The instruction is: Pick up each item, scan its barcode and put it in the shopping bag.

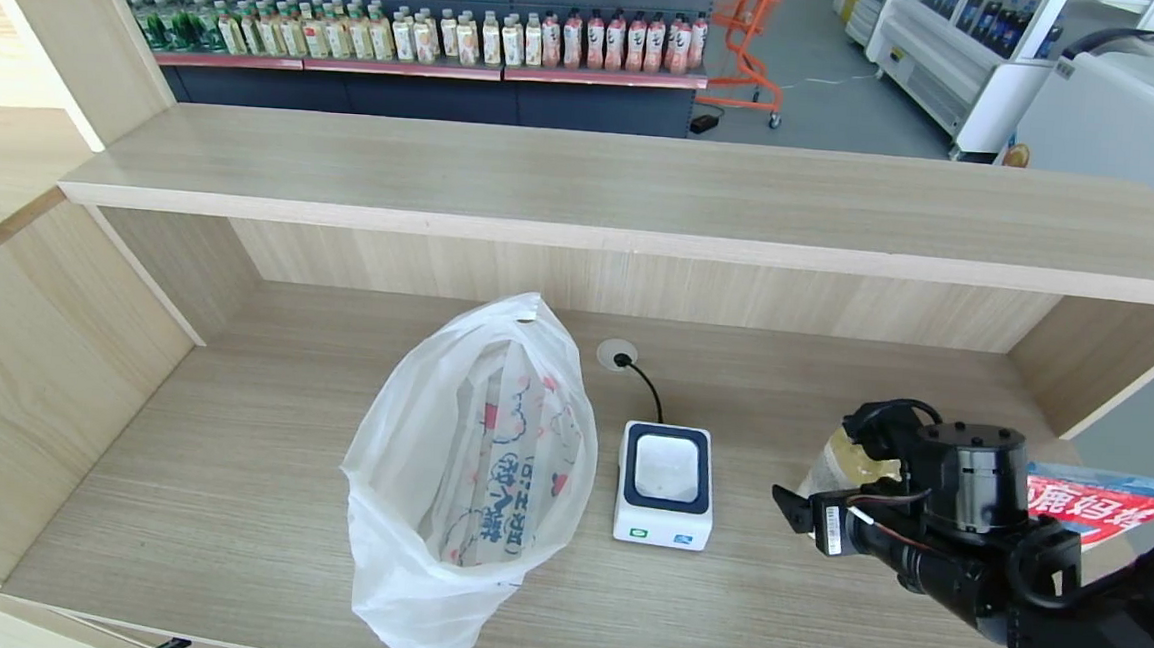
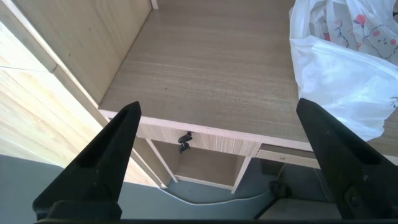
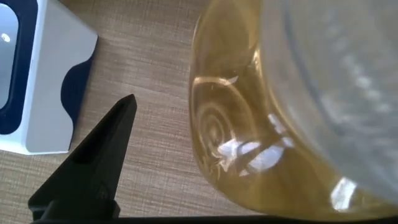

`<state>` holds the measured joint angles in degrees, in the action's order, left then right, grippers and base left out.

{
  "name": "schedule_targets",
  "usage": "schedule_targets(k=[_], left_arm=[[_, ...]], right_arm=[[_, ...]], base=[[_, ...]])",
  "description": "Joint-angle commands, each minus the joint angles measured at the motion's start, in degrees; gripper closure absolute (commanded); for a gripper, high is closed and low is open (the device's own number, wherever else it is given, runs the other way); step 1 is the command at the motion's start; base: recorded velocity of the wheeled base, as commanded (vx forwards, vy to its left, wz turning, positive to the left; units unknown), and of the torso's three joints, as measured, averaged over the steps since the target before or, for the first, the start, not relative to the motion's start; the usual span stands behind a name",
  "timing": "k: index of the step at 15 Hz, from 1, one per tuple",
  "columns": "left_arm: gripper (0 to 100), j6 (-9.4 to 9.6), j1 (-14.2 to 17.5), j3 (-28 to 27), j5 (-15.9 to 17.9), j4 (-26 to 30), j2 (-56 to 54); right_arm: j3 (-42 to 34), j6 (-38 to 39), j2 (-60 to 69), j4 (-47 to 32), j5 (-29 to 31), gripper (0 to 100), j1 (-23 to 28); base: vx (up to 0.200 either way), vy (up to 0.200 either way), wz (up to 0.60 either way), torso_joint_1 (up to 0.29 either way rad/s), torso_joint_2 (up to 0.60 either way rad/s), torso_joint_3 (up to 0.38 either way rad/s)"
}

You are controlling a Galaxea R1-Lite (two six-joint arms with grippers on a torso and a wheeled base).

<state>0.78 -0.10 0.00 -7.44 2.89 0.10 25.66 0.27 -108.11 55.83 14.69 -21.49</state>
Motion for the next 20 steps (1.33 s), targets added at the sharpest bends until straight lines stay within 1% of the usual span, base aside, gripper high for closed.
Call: schedule_targets(k=[1,5,6,11,13,14,15,17,18,19,20], left_arm=[[0,0.01,0.01,0.00,-0.03,0.01,-0.01],[0,0.01,0.01,0.00,-0.03,0.01,-0.01],[0,0.01,0.01,0.00,-0.03,0.01,-0.01],[0,0.01,0.10,0.00,-0.03,0.01,-0.01],[0,0.01,0.01,0.00,-0.03,0.01,-0.01],[0,0.01,0.01,0.00,-0.03,0.01,-0.01],[0,0.01,0.01,0.00,-0.03,0.01,-0.01],[0,0.01,0.01,0.00,-0.03,0.01,-0.01],[0,0.01,0.01,0.00,-0.03,0.01,-0.01],[0,0.01,0.01,0.00,-0.03,0.01,-0.01],[0,0.01,0.01,0.00,-0.03,0.01,-0.01]], right_arm=[[-0.26,-0.36,-0.88,0.94,-0.01,0,-0.22],[-0.17,-0.80,-1.14,4.90,-0.01,0,-0.22],[-0.35,-0.97,-1.76,6.22,-0.01,100,-0.22],[0.09,-4.49,-2.11,9.47,-0.01,100,-0.04],[-0.44,-5.63,-1.67,9.12,0.16,100,0.05],[-1.49,-6.77,-0.97,9.03,0.16,100,0.13],[-2.28,-10.46,3.96,7.10,-0.80,100,0.49],[0.53,-9.67,12.31,-0.11,-5.64,100,0.66],[3.17,-7.56,17.58,-6.44,-8.45,100,0.66],[6.07,-3.96,22.85,-14.61,-12.67,100,0.57],[9.32,-0.88,27.77,-24.19,-18.73,100,0.22]], base=[[0.000,0.000,0.00,0.000,0.00,0.000],[0.000,0.000,0.00,0.000,0.00,0.000],[0.000,0.000,0.00,0.000,0.00,0.000],[0.000,0.000,0.00,0.000,0.00,0.000],[0.000,0.000,0.00,0.000,0.00,0.000],[0.000,0.000,0.00,0.000,0.00,0.000],[0.000,0.000,0.00,0.000,0.00,0.000],[0.000,0.000,0.00,0.000,0.00,0.000],[0.000,0.000,0.00,0.000,0.00,0.000],[0.000,0.000,0.00,0.000,0.00,0.000],[0.000,0.000,0.00,0.000,0.00,0.000]])
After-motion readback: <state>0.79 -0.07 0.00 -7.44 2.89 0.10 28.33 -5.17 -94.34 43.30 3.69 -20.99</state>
